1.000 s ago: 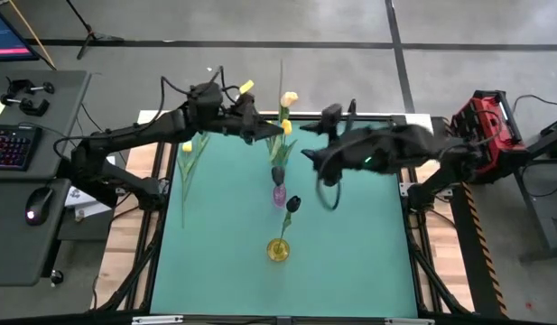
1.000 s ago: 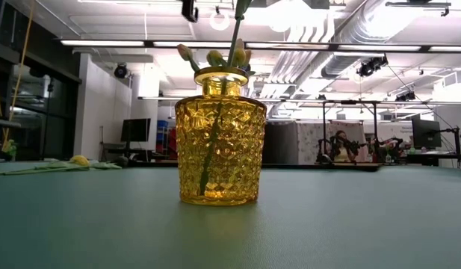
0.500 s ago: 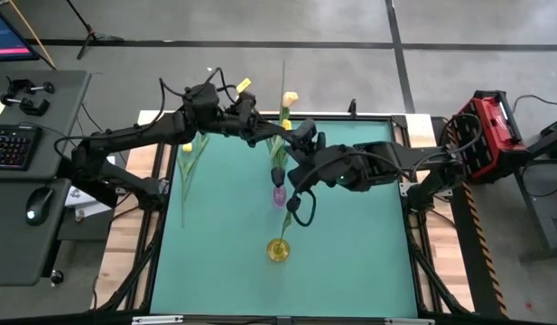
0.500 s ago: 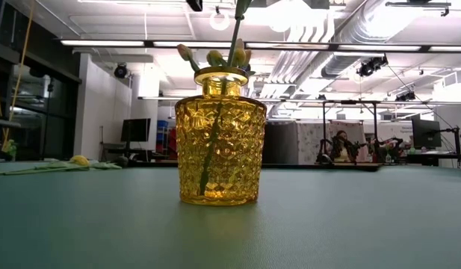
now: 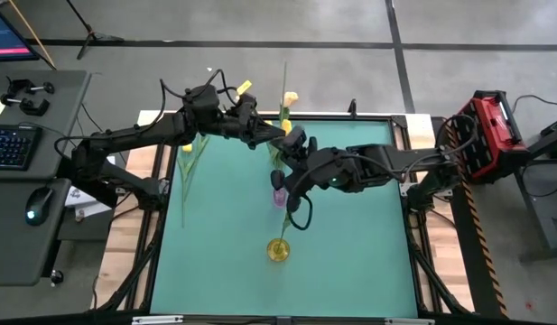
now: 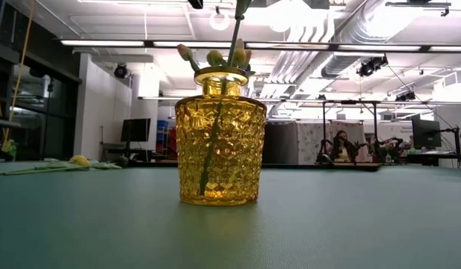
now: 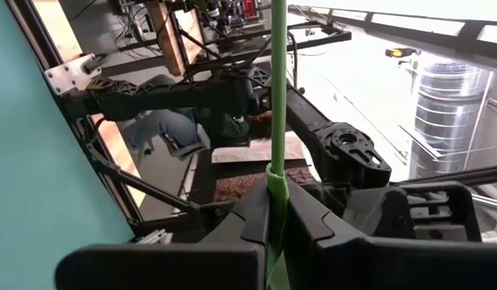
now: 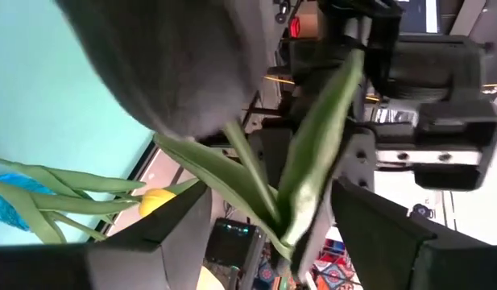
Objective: Sort flowers into vase by color
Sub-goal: Put the bottom black flower into the yellow vase
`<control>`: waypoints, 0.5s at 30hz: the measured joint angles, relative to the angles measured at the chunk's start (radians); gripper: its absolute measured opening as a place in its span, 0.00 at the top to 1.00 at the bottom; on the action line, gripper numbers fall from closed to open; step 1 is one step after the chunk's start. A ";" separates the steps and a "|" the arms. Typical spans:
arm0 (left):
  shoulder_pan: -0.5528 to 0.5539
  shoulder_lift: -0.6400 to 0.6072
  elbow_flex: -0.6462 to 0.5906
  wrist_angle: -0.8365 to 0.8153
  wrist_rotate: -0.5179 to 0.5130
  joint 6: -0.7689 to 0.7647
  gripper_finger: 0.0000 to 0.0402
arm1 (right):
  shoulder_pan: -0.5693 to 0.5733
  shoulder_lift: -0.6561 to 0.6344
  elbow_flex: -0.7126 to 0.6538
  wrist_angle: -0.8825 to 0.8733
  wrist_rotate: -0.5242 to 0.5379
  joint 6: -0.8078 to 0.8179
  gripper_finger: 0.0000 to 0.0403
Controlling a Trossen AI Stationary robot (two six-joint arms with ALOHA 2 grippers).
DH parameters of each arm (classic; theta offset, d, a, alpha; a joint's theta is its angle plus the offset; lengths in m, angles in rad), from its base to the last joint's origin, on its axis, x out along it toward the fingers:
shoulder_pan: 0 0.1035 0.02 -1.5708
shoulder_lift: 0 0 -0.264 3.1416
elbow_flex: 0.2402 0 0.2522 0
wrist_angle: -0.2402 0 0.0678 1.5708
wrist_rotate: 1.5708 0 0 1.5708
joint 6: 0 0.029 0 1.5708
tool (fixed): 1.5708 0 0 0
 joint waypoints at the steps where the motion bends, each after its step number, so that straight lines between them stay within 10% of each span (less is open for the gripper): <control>1: 0.000 0.000 0.000 0.000 0.000 0.000 1.00 | 0.000 0.004 0.000 0.000 0.001 0.000 0.42; 15: 0.004 0.000 0.000 -0.002 -0.009 0.037 0.97 | 0.004 0.010 0.000 0.022 0.024 -0.020 0.98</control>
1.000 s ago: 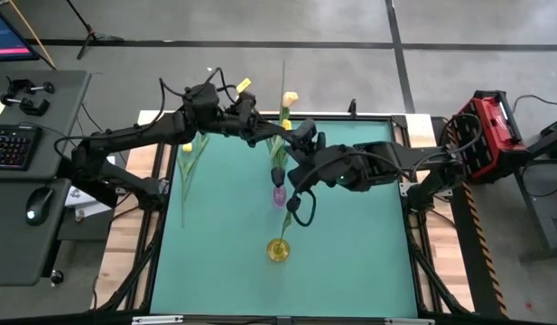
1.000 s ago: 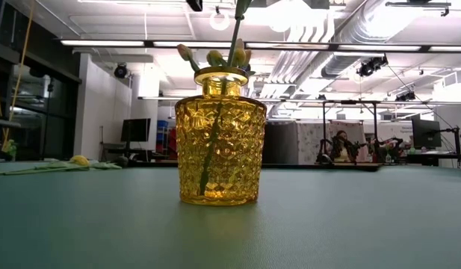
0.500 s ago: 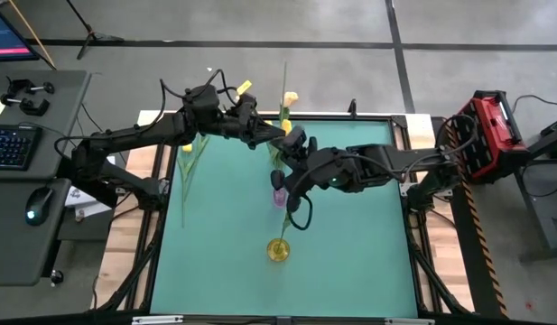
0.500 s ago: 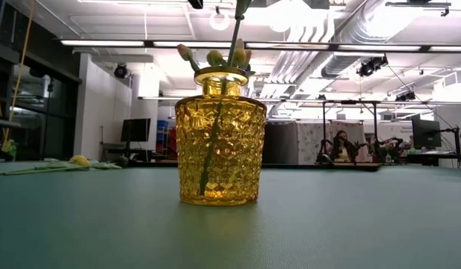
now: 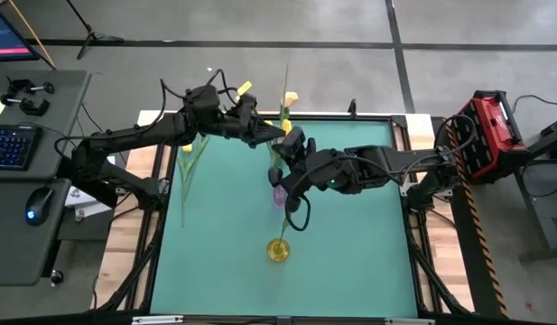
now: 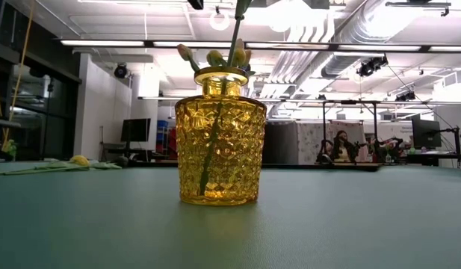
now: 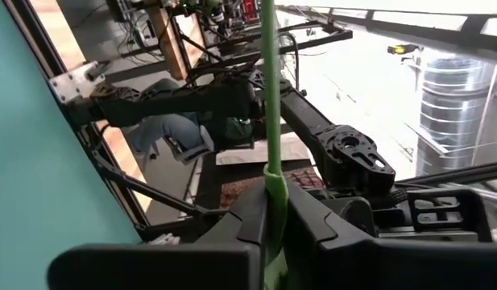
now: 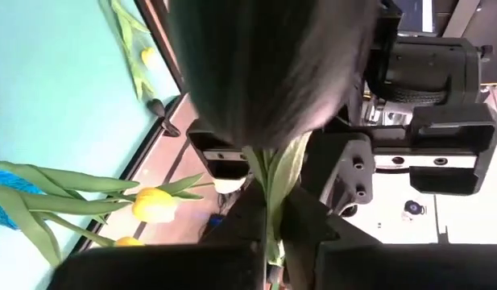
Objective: Sort flowers into vase by color
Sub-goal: Put the bottom black flower into the yellow vase
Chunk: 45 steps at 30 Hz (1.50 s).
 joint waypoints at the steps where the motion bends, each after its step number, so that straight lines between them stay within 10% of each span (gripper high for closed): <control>1: 0.000 0.000 0.000 -0.001 -0.003 0.007 0.96 | 0.000 0.000 0.000 0.003 0.003 0.000 0.97; 18: 0.211 0.000 0.089 0.001 0.082 0.332 0.57 | 0.002 -0.046 0.001 0.035 0.124 0.142 1.00; 28: 0.306 -0.091 0.129 -0.234 0.271 0.736 0.55 | -0.010 -0.267 0.003 -0.135 0.170 0.869 1.00; 35: 0.123 -0.212 0.129 -0.665 -0.079 1.125 0.58 | 0.013 -0.431 0.003 -0.489 0.009 1.463 1.00; 45: -0.137 -0.291 0.129 -0.621 -0.382 1.188 0.58 | 0.243 -0.427 -0.135 -0.753 -0.044 1.980 1.00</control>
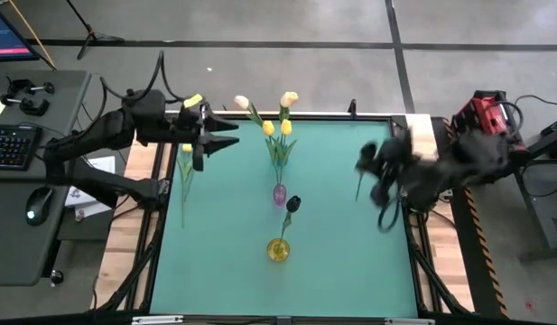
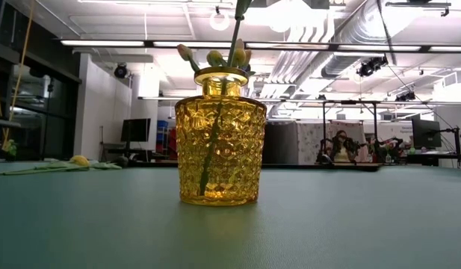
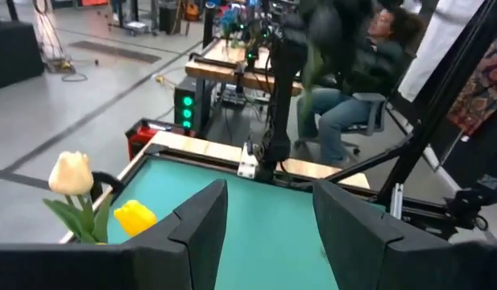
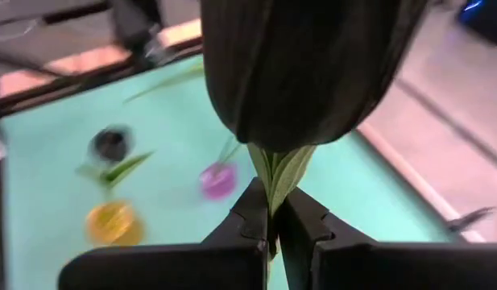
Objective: Sort flowers into vase by color
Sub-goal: Put the bottom black flower into the yellow vase
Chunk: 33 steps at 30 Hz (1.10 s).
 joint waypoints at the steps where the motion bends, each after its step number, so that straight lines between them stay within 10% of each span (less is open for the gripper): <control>1: -0.015 0.000 0.000 0.003 -0.018 0.001 0.58 | 0.027 -0.003 -0.049 0.034 -0.009 0.026 1.00; 9: -0.090 -0.015 -0.166 0.260 -0.037 -0.075 0.58 | 0.182 -0.076 -0.579 0.741 -0.166 0.109 1.00; 16: -0.133 -0.021 -0.311 0.473 -0.031 -0.188 0.58 | 0.206 -0.065 -0.803 1.531 -0.182 -0.160 1.00; 33: -0.161 -0.082 -0.316 0.563 -0.058 -0.175 0.58 | 0.078 0.019 -0.812 1.577 -0.130 -0.344 1.00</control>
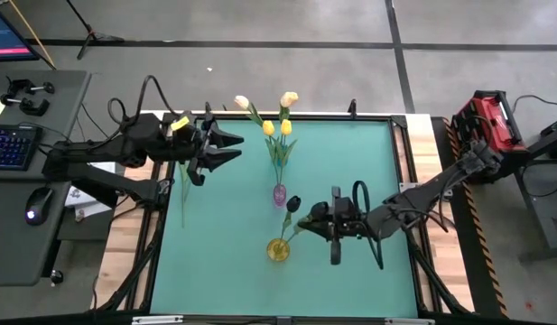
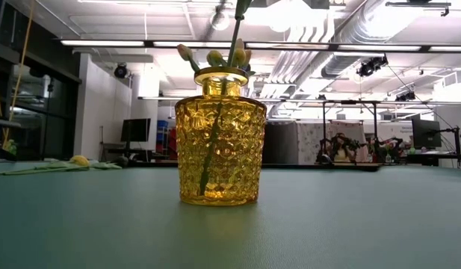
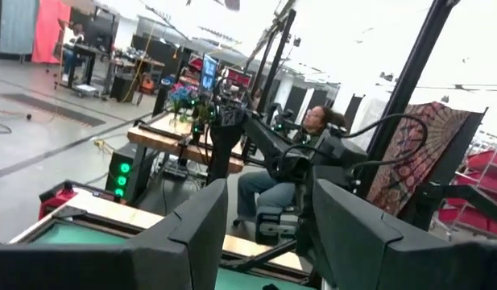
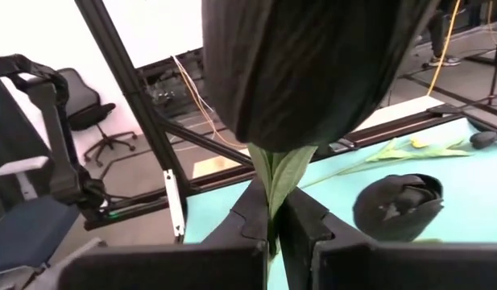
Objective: Sort flowers into vase by color
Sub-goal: Put the bottom black flower into the yellow vase
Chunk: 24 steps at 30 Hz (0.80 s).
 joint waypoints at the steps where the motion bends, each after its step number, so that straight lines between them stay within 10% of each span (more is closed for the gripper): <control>1: 0.000 -0.003 0.000 0.001 -0.001 0.006 0.58 | -0.002 0.000 0.000 -0.005 0.000 0.000 1.00; 24: 0.001 -0.004 0.000 -0.001 -0.051 0.043 0.58 | -0.032 0.001 0.040 -0.143 -0.053 0.000 1.00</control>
